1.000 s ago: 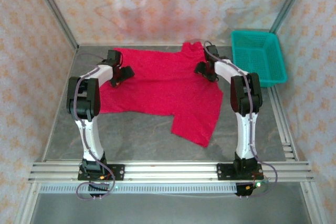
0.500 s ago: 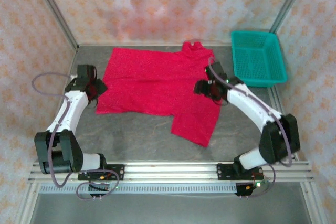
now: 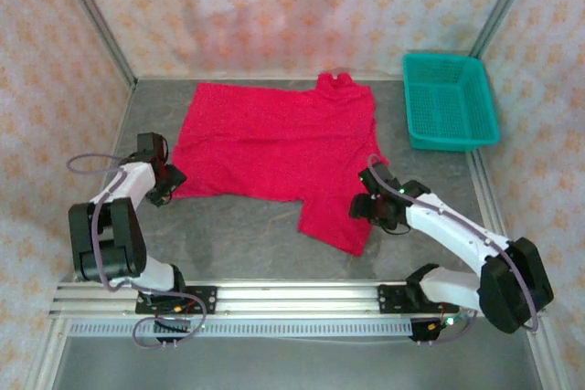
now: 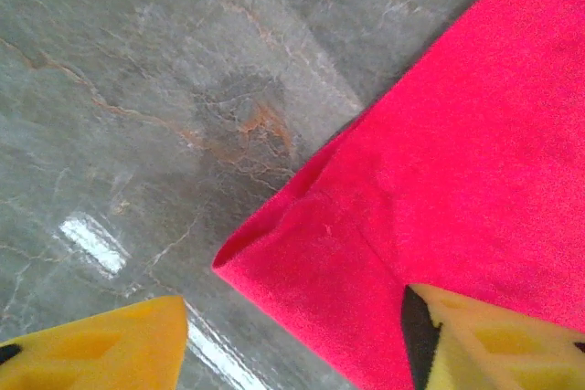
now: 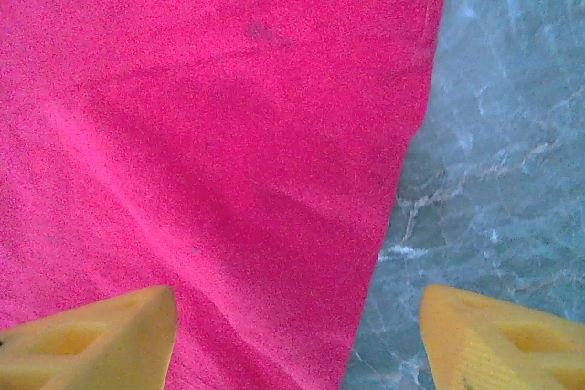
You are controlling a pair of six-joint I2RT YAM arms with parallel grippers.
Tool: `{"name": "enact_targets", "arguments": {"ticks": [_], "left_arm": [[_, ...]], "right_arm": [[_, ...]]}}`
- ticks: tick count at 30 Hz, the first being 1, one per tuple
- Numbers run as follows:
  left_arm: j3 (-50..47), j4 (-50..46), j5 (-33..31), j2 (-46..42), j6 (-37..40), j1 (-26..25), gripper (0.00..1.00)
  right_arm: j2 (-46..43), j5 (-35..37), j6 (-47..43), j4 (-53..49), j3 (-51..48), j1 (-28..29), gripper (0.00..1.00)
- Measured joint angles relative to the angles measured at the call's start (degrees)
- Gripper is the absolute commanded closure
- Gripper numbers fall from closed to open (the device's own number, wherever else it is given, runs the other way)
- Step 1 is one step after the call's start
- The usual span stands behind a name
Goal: Fold the inside-out t-shirt
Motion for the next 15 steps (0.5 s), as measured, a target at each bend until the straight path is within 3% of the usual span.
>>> {"name": "enact_targets", "arguments": {"ticks": [3, 6, 11, 15], "left_arm": [[0.35, 0.90, 0.00, 3.41, -0.20, 0.00, 0.41], [1.25, 1.86, -0.20, 6.64, -0.68, 0.00, 0.51], [2.91, -1.01, -1.81, 8.11, -1.33, 0.72, 0.99], [3.43, 0.11, -1.75, 8.31, -1.16, 0.57, 1.00]], "right_arm": [[0.00, 0.00, 1.29, -0.68, -1.22, 2.12, 0.28], [-0.17, 0.00, 2.93, -0.92, -2.27, 4.33, 0.28], [-1.05, -0.26, 7.19, -0.15, -4.52, 9.75, 0.30], [-0.81, -1.57, 10.99, 2.82, -7.21, 12.94, 0.33]]}}
